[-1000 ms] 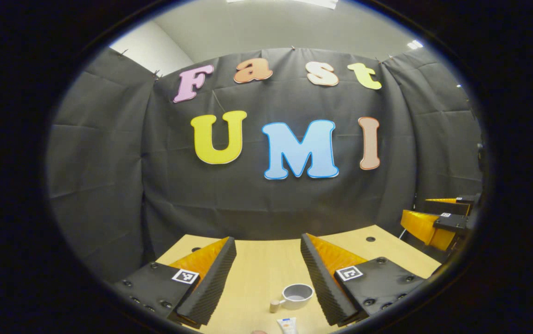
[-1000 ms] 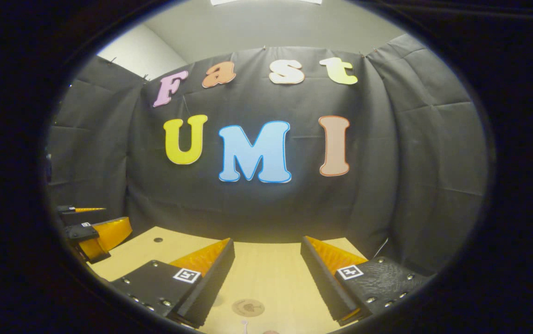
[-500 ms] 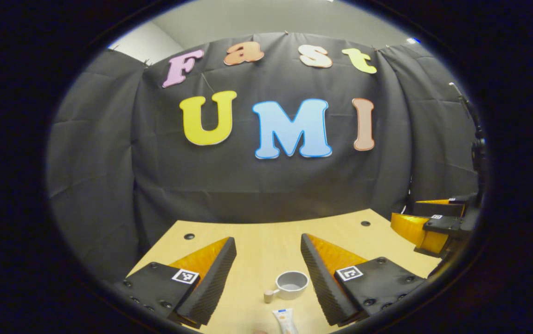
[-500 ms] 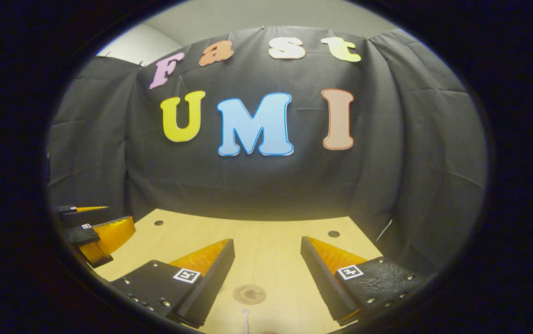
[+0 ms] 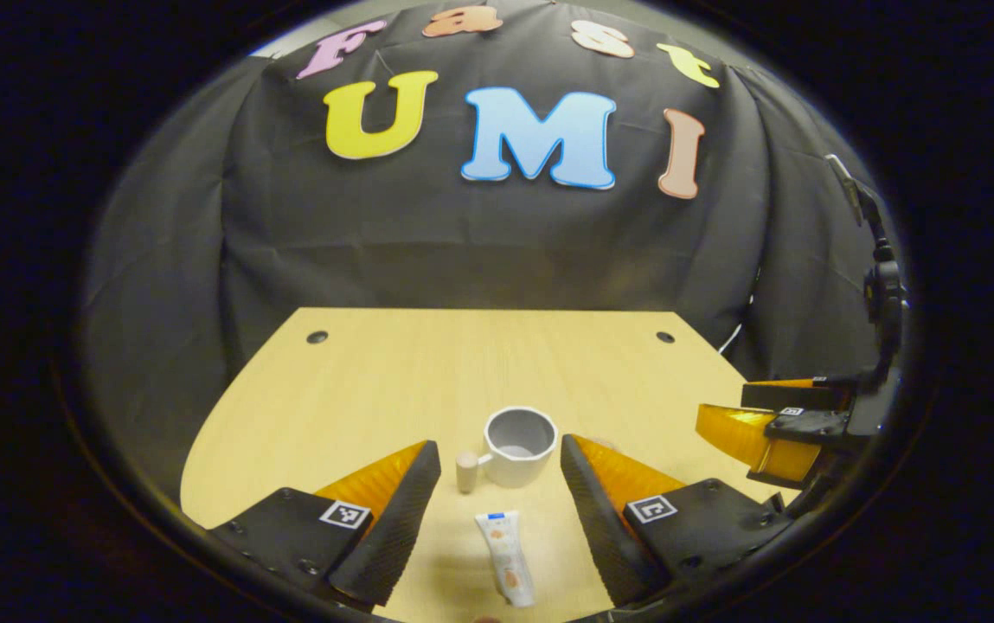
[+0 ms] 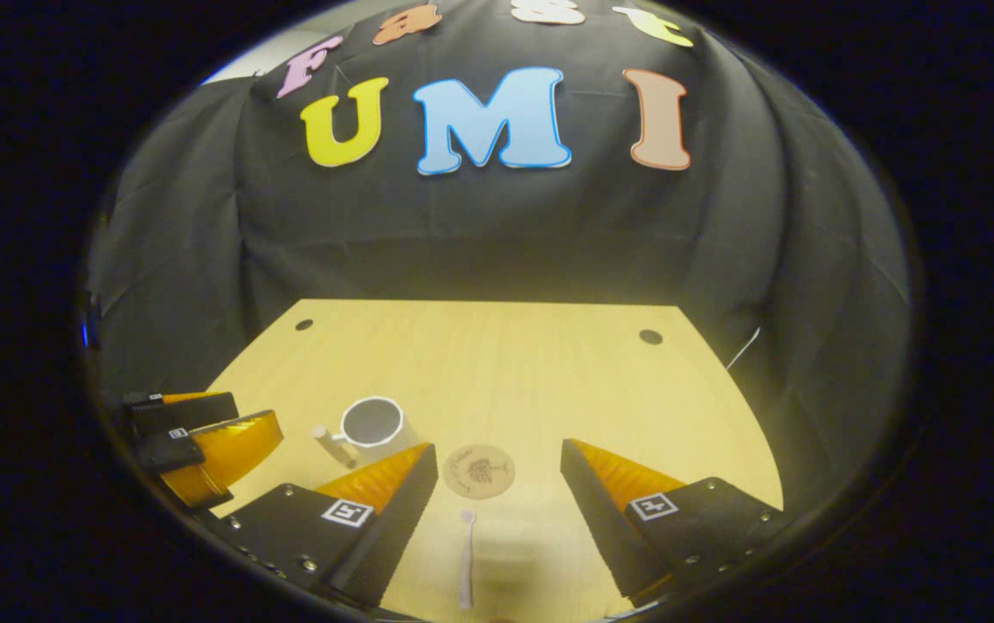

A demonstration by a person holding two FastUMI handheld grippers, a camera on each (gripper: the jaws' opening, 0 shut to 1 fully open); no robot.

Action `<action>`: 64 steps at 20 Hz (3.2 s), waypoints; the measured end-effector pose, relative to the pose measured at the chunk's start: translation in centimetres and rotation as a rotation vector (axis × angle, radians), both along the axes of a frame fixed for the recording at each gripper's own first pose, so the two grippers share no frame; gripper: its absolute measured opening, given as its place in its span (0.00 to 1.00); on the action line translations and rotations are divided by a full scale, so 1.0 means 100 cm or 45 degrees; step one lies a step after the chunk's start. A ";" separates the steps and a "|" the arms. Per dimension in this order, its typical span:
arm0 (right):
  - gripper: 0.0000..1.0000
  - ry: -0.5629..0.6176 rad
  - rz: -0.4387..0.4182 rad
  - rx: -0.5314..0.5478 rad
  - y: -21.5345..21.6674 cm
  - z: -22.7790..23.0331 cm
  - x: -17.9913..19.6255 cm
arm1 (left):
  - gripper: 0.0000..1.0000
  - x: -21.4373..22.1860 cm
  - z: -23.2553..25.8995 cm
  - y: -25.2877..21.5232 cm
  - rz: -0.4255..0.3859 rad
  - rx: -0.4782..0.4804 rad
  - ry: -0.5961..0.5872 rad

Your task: Put the toothbrush and toothpaste on the desktop into the cup, then pick up the cup and place it on the coaster on the desktop.

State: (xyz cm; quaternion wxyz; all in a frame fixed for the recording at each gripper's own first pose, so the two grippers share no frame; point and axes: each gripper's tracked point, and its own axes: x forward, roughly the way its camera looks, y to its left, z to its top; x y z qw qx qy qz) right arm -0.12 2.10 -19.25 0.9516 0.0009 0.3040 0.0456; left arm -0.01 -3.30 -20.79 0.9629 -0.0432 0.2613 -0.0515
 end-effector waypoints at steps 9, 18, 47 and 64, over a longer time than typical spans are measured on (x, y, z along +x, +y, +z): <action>0.92 0.398 0.041 0.007 0.011 -0.097 -0.028 | 0.95 -0.018 -0.095 -0.017 -0.077 -0.006 0.355; 0.93 0.751 0.056 -0.005 0.019 -0.160 -0.068 | 0.94 -0.025 -0.159 -0.045 -0.091 -0.036 0.650; 0.15 0.967 -0.007 -0.077 0.034 -0.193 -0.091 | 0.53 -0.022 -0.171 -0.028 -0.043 0.125 0.825; 0.02 0.951 -0.074 0.055 0.035 -0.185 -0.093 | 0.19 -0.007 -0.129 -0.025 0.010 -0.079 0.781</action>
